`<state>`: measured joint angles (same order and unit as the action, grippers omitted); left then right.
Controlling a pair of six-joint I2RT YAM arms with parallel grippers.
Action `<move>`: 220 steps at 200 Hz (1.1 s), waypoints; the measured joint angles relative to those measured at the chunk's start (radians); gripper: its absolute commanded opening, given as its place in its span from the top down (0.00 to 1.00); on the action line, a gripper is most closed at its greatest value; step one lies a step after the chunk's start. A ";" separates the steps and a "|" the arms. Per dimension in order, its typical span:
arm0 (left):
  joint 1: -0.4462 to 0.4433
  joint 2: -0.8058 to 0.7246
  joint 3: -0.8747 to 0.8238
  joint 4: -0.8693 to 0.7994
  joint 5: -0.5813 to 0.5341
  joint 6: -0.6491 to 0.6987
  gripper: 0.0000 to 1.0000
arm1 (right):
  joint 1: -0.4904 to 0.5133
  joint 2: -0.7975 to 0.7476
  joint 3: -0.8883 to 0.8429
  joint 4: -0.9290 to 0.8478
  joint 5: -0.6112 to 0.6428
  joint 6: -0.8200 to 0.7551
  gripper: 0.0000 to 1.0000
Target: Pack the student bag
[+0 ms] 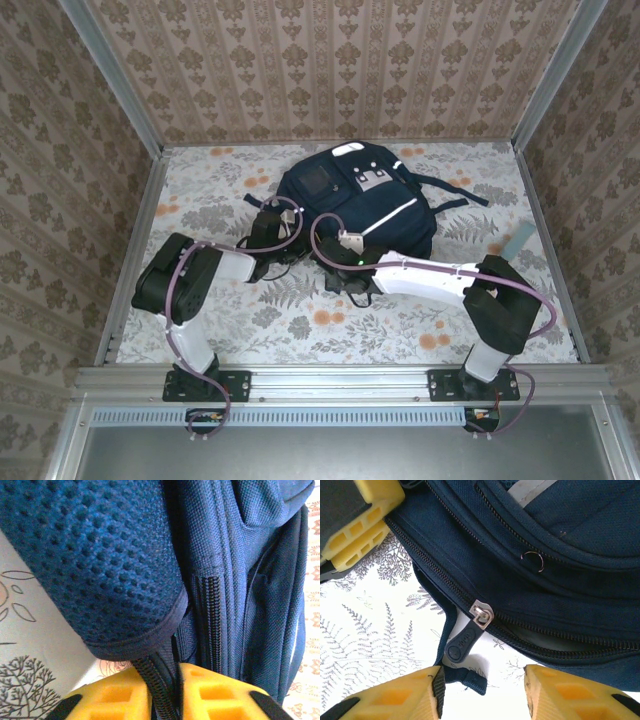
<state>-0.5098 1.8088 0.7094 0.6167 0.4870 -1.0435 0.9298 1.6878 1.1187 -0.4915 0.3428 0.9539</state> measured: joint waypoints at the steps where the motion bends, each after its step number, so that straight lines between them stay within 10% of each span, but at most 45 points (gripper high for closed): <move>1: 0.000 0.000 0.000 0.001 0.000 0.000 0.85 | 0.000 0.000 0.000 0.000 0.000 0.002 0.52; 135: -0.007 0.003 -0.003 0.044 0.023 -0.011 0.90 | -0.001 0.174 0.163 -0.095 0.062 0.151 0.67; 176: -0.007 0.003 -0.003 0.044 0.023 -0.011 0.90 | -0.010 0.188 0.165 -0.119 0.077 0.185 0.46; 220: -0.008 0.003 -0.003 0.044 0.023 -0.011 0.91 | -0.011 0.192 0.165 -0.137 0.099 0.206 0.64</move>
<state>-0.5175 1.8114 0.7067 0.6605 0.5095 -1.0550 0.9188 1.8793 1.2839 -0.6285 0.4419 1.1595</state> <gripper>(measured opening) 0.098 0.404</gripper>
